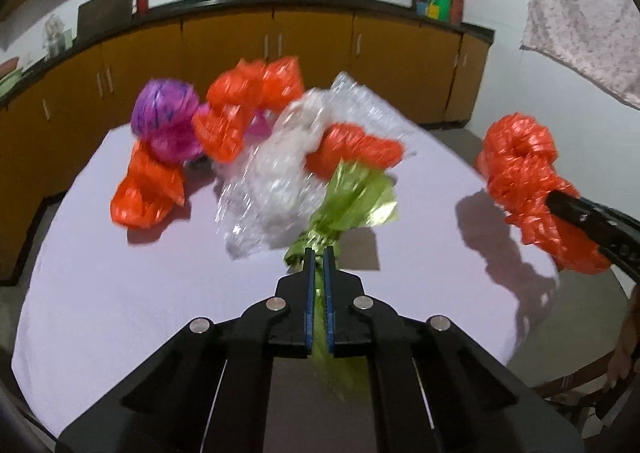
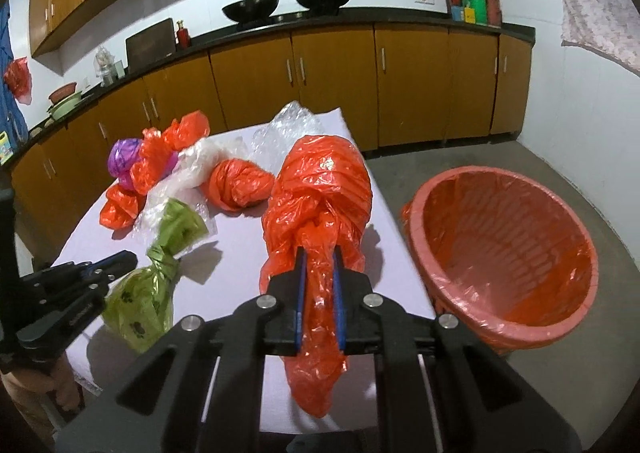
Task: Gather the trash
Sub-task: 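Grasp the green bag with the left tool while the right tool carries the orange bag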
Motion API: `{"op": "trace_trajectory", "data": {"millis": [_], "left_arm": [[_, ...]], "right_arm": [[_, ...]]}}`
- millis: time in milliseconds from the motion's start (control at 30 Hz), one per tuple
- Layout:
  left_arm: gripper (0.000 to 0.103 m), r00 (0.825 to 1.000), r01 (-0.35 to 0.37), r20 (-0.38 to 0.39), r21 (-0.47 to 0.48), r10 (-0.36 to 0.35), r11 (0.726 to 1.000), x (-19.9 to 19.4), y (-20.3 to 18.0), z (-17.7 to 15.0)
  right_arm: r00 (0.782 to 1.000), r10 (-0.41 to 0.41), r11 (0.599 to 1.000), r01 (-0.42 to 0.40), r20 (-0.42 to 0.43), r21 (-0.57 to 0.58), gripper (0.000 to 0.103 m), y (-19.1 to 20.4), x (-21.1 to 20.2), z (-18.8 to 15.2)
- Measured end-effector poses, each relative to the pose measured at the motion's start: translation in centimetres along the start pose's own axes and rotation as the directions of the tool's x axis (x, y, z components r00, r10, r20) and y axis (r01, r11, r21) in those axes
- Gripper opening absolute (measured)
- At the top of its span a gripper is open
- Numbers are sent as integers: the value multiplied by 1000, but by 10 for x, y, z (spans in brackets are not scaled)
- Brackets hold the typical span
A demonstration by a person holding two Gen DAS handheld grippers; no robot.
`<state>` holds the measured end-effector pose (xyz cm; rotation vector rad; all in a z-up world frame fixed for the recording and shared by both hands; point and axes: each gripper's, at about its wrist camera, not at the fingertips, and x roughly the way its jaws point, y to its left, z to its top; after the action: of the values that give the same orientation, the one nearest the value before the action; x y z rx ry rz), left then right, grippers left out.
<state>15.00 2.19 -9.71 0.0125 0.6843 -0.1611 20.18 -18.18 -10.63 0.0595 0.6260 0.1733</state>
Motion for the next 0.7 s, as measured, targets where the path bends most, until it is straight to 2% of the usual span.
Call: {"op": "trace_trajectory", "data": {"millis": [133, 267, 333, 367, 400, 433, 567, 600, 633, 700], "left_arm": [[4, 1000, -10, 19, 40, 9, 999, -4, -10, 8], [6, 1000, 5, -19, -3, -5, 1000, 2, -4, 2], [29, 999, 20, -43, -31, -22, 999, 5, -3, -1], [55, 999, 24, -47, -43, -26, 999, 5, -3, -2], [67, 999, 20, -41, -49, -22, 999, 6, -4, -3], [68, 999, 15, -34, -47, -17, 999, 7, -5, -3], [68, 996, 0, -88, -35, -3, 999, 24, -11, -6], [64, 994, -8, -106, -32, 5, 999, 29, -11, -8], [59, 992, -13, -128, -33, 9, 999, 36, -11, -11], [26, 986, -5, -166, -43, -2, 999, 45, -9, -17]], "right_arm": [[1000, -18, 1000, 18, 17, 19, 13, -12, -7, 3], [999, -28, 999, 28, 21, 20, 13, -18, -11, -1], [999, -31, 999, 31, 21, 18, 13, -17, -11, -2], [999, -31, 999, 31, 21, 18, 13, -18, -11, -3], [999, -31, 999, 31, 22, 19, 13, -18, -11, -3], [999, -32, 999, 31, 23, 19, 13, -18, -11, -3], [999, -36, 999, 36, 22, 22, 13, -20, -10, -4], [999, -39, 999, 38, 23, 23, 13, -20, -11, -4], [999, -40, 999, 40, 23, 23, 13, -20, -11, -4], [999, -47, 999, 46, 24, 25, 13, -23, -12, -5]]}}
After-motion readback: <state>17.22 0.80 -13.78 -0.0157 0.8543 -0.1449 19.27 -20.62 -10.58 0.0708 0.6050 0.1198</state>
